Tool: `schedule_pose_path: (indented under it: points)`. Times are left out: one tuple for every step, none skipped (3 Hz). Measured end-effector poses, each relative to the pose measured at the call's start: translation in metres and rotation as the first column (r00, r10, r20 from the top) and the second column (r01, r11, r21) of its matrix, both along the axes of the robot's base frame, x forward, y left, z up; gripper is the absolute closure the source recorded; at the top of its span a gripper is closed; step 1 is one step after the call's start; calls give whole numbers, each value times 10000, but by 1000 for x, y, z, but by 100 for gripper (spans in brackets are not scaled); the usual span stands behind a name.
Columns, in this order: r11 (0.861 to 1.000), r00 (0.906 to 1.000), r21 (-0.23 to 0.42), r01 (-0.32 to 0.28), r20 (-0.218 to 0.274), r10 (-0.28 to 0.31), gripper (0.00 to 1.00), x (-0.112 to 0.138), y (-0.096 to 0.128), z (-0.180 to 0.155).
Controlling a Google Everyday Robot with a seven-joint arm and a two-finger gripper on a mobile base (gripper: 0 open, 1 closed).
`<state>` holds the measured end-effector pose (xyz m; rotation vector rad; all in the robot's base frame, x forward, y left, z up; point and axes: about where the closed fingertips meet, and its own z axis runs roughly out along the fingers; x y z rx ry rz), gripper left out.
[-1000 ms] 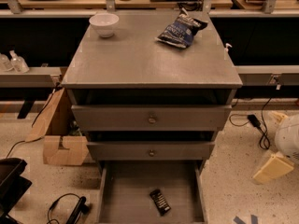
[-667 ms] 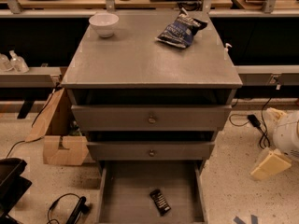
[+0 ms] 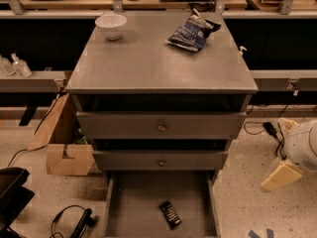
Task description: Pick rxbar chocolate from bottom drawer and place on counter
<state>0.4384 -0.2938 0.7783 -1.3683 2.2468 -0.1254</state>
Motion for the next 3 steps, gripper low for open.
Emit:
schedule_pose_path:
  points:
    - [9945,9998,1050,-60,-179,79,0,7,10,-51]
    - [9729,9998,2308,156,110,-186,0,26,15,-118]
    - [9473,9989,3186,335,196,-419,0,62,26,-201]
